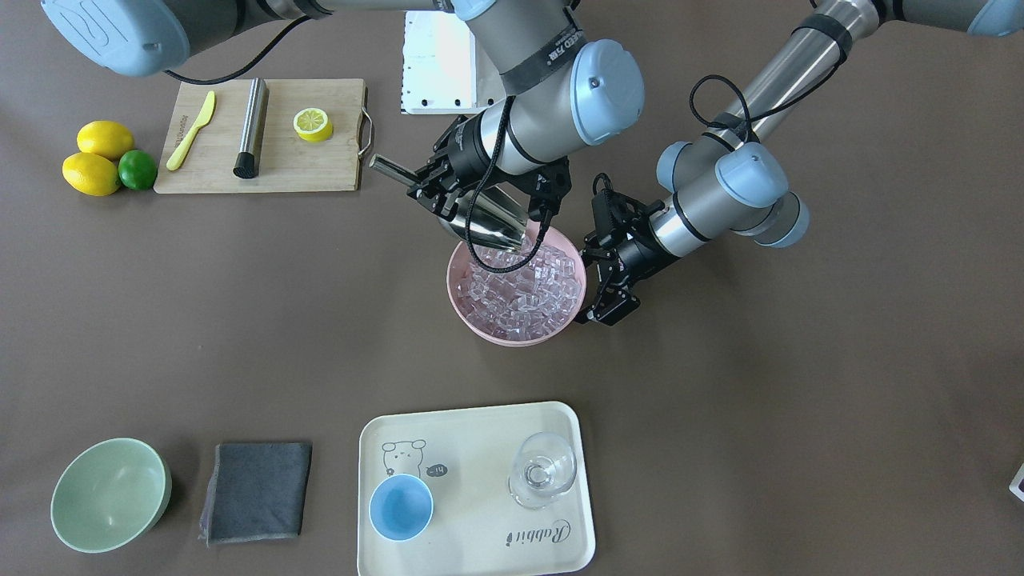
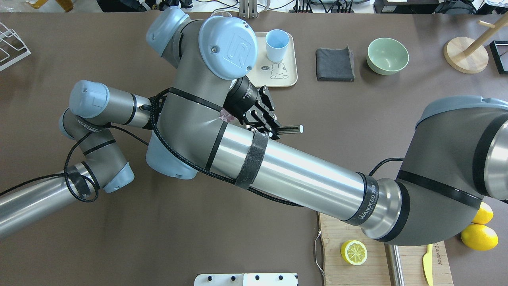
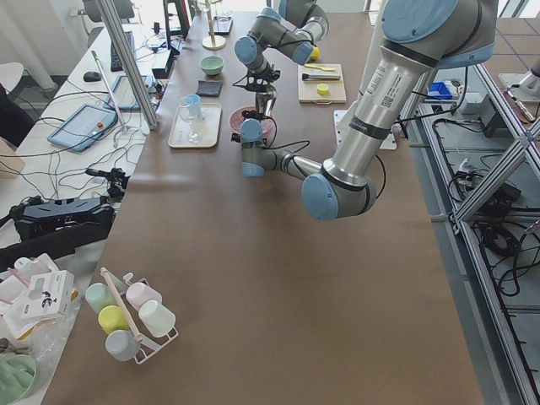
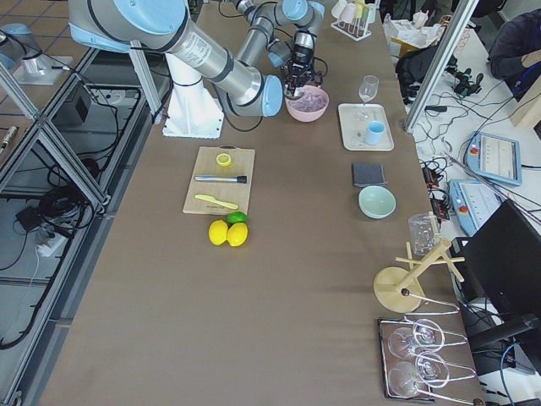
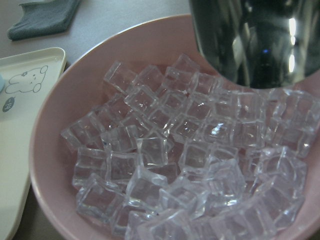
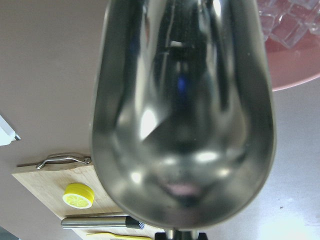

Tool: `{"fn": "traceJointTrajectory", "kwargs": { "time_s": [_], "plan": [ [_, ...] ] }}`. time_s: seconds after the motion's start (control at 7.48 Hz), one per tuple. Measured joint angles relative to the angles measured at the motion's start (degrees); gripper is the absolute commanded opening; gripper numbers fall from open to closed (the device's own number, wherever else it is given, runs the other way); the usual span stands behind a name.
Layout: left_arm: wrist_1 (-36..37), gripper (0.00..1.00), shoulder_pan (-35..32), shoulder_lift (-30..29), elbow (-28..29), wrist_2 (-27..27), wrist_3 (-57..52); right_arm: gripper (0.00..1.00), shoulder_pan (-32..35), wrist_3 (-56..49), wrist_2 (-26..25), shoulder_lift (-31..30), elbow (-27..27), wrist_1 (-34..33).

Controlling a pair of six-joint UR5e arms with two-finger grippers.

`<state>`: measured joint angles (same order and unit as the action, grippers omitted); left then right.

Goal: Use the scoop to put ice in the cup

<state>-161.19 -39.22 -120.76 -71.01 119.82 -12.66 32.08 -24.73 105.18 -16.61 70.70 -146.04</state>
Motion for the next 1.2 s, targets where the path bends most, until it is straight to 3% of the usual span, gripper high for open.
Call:
{"fn": "traceJointTrajectory", "kwargs": {
  "time_s": [0.4, 1.2],
  "plan": [
    [0.00, 0.97, 0.02, 0.00, 0.00, -0.02, 0.00, 0.00, 0.15, -2.27, -3.02, -1.80, -1.81, -0.67],
    [0.00, 0.97, 0.02, 0.00, 0.00, -0.36, 0.00, 0.00, 0.26, 1.10, -3.41, 0.48, -7.46, 2.06]
  ]
}}
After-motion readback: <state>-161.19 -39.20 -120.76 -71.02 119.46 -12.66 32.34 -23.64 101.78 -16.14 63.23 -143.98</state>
